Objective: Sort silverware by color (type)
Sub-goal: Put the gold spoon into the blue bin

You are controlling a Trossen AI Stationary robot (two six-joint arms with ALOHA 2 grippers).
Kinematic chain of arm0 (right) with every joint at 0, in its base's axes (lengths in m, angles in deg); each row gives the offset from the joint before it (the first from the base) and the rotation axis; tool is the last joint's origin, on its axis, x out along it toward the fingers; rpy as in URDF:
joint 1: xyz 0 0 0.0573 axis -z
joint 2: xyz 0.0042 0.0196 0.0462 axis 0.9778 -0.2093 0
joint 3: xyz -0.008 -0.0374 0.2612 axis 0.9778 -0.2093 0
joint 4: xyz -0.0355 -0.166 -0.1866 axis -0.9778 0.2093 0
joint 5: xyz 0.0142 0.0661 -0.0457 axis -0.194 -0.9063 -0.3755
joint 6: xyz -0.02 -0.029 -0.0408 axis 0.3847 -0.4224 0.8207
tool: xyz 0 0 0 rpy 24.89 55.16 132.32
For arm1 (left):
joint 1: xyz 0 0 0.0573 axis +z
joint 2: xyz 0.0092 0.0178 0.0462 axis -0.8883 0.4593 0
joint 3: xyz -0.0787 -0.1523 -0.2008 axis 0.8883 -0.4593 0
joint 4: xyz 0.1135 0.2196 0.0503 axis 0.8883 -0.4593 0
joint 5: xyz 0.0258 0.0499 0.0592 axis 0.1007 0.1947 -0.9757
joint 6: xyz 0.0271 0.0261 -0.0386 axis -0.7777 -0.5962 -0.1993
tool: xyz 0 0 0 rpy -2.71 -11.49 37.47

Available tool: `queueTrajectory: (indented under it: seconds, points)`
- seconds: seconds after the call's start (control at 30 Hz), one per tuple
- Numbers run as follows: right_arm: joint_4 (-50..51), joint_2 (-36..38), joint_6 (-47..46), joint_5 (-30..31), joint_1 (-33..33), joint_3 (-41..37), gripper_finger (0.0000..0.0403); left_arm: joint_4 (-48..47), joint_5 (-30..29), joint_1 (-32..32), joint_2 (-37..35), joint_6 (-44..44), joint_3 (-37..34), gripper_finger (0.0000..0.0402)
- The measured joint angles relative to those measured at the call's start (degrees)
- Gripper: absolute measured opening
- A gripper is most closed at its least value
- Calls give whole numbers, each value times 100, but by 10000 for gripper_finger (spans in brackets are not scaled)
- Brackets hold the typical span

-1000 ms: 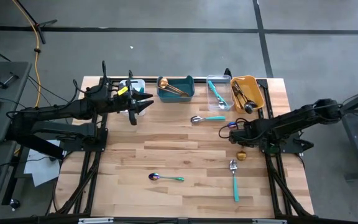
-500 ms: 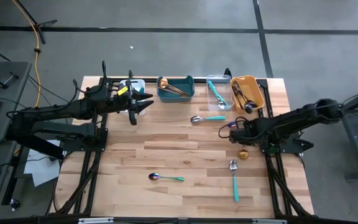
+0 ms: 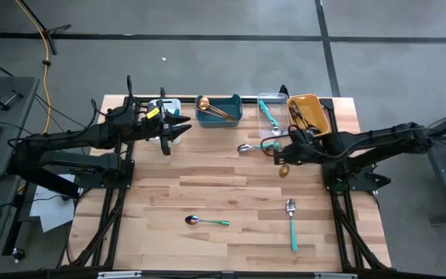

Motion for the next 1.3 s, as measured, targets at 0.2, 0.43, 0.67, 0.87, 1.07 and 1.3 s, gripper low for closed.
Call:
queueTrajectory:
  seconds: [0.2,0.43,0.67,0.87,1.07,1.3]
  points:
    - [-1728,-91,1308,0,0,-75,9,0,0,0,0,2,0,124]
    - [-3875,-646,2719,18,18,-134,9,39,0,-4,0,190,0,124]
    - [-6214,-1081,4313,-549,240,-134,9,215,4,-4,-4,816,4,124]
    - [-6824,-1129,4869,-1136,498,-134,9,223,321,-9,-2,1240,4,124]
    - [-6796,-1129,4922,-1824,720,-134,9,211,323,-9,-2,1593,4,124]
    - [-6801,-1129,5041,-2154,875,-134,9,146,323,-9,-2,1658,4,124]
